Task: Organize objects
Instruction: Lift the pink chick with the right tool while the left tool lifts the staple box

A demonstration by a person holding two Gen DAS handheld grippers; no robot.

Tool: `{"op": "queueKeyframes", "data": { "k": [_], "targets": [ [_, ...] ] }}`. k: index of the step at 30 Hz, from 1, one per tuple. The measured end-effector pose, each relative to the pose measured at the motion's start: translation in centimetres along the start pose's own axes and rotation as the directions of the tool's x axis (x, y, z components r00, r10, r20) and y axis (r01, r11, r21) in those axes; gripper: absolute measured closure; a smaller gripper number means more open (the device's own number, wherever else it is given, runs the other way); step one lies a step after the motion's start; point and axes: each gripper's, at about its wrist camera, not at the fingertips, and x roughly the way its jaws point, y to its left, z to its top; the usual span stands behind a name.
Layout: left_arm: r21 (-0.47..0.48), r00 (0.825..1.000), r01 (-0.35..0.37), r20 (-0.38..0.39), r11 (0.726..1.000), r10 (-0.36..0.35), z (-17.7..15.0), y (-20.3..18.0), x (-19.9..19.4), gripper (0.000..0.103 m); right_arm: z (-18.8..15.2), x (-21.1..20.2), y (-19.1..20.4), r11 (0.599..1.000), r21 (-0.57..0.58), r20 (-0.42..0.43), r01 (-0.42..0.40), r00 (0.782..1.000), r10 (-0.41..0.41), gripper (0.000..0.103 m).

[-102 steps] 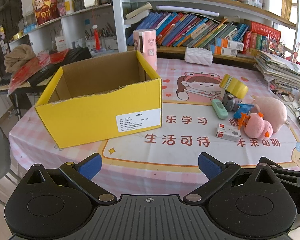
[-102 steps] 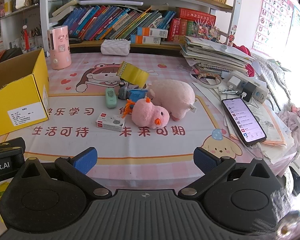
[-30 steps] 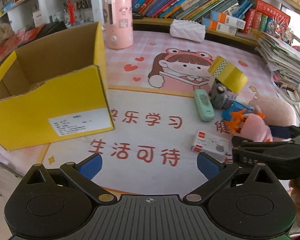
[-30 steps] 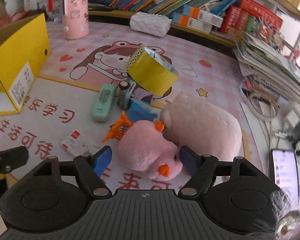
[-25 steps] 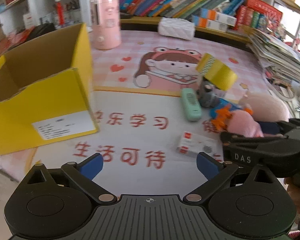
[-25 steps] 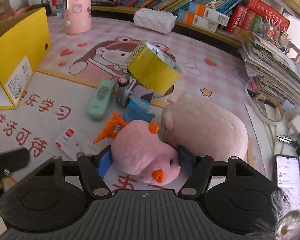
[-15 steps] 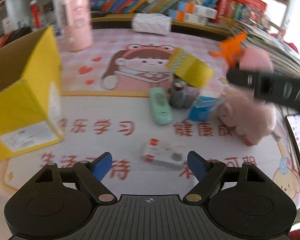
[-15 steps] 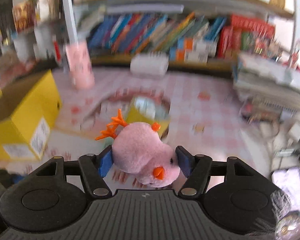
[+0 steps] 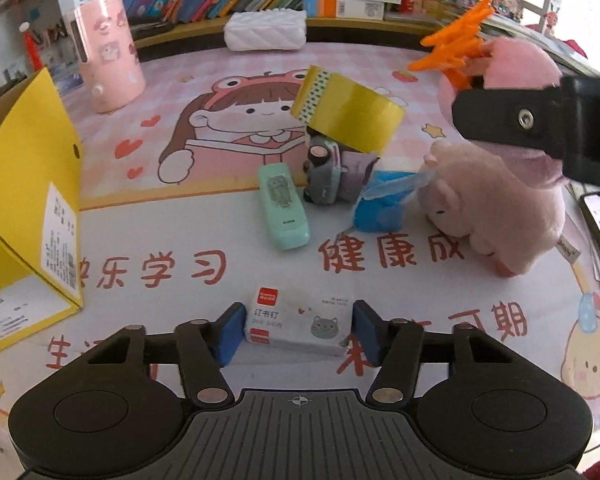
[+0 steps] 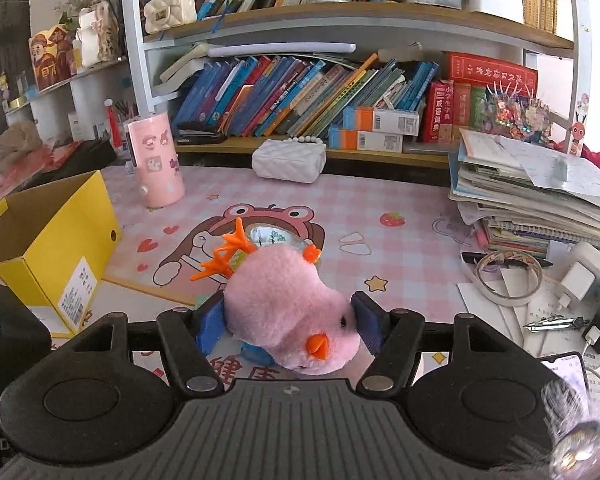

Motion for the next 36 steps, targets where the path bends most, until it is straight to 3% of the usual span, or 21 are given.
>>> {"op": "queueKeyframes", "data": {
  "k": [3, 8, 15, 27, 36],
  "targets": [
    [-0.027, 1.000, 0.004, -0.001, 1.000, -0.004, 0.0, 0.5, -0.3, 0.048, 0.0, 0.1, 0.0, 1.000, 0.001, -0.001, 0.005, 1.000, -0.005, 0.039],
    [-0.100, 0.998, 0.002, 0.061, 0.995, 0.004, -0.1, 2.4, -2.1, 0.048, -0.1, 0.1, 0.3, 1.000, 0.018, -0.008, 0.020, 1.000, -0.020, 0.039],
    [-0.201, 0.994, -0.016, 0.102, 0.979, 0.037, -1.3, 6.3, -4.8, 0.048, -0.6, 0.0, 3.0, 1.000, -0.005, -0.038, 0.015, 0.999, -0.015, 0.039],
    [-0.290, 0.985, -0.054, 0.143, 0.955, 0.099, -6.5, 13.9, -10.3, 0.048, -2.7, -0.7, 11.2, 0.999, -0.023, -0.147, -0.022, 0.989, 0.018, 0.039],
    [-0.343, 0.978, -0.092, 0.146, 0.935, 0.150, -11.1, 19.5, -14.0, 0.048, -4.7, -2.2, 19.0, 0.994, -0.063, -0.191, -0.093, 0.978, 0.080, 0.039]
  ]
}}
